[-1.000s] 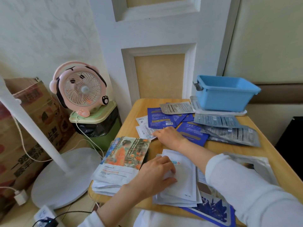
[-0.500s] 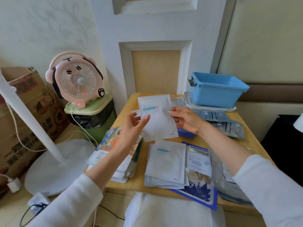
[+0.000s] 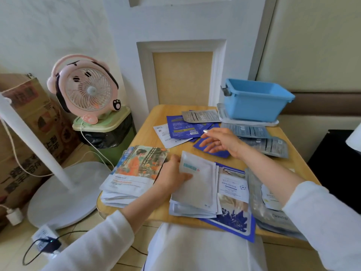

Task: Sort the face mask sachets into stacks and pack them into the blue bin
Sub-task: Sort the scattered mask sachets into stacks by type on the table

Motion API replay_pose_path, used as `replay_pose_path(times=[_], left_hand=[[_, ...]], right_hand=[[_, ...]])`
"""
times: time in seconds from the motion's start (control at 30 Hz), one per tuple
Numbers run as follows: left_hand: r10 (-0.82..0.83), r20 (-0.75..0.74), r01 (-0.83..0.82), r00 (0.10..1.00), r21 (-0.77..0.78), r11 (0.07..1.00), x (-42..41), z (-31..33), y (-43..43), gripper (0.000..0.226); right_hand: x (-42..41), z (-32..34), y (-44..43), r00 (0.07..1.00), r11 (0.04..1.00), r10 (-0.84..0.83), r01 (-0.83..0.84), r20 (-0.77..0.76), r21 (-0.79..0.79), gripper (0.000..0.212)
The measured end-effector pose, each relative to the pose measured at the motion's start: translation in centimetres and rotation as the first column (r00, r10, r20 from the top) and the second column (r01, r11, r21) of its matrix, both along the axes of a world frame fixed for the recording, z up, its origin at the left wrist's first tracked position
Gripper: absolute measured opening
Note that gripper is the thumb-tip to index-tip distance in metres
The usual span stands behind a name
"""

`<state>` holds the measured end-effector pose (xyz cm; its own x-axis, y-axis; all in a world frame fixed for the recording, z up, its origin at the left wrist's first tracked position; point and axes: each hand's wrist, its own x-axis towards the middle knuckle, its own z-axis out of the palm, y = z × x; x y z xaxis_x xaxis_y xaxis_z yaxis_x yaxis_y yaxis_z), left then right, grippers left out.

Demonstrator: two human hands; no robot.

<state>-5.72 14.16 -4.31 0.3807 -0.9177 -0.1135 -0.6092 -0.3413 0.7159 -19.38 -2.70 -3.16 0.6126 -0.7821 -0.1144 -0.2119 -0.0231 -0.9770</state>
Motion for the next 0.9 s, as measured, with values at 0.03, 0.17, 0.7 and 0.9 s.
replay_pose_path(times=[0.03,0.17,0.7,0.9], left_hand=[[-0.024,0.158,0.021,0.987,0.018,1.0,-0.3,-0.3,0.2,0.057],[-0.13,0.71,0.25,0.692,-0.068,0.966,-0.6,-0.4,0.4,0.061],[-0.682,0.461,0.678,0.569,0.207,0.705,1.7,0.0,-2.2,0.051],[-0.688,0.431,0.672,0.584,0.219,0.707,1.7,-0.5,-2.4,0.053]], right_hand=[[0.5,-0.2,0.1,0.999,1.0,-0.005,0.004,-0.035,-0.029,0.026],[3.5,-1.7,-0.2,0.977,0.948,-0.102,0.039,-0.187,-0.315,0.017],[13.9,-4.7,-1.1,0.642,0.541,-0.254,-0.526,-0.724,-0.656,0.052],[14.4,-3.2,-0.9,0.591,0.608,-0.225,-0.536,-0.775,-0.585,0.069]])
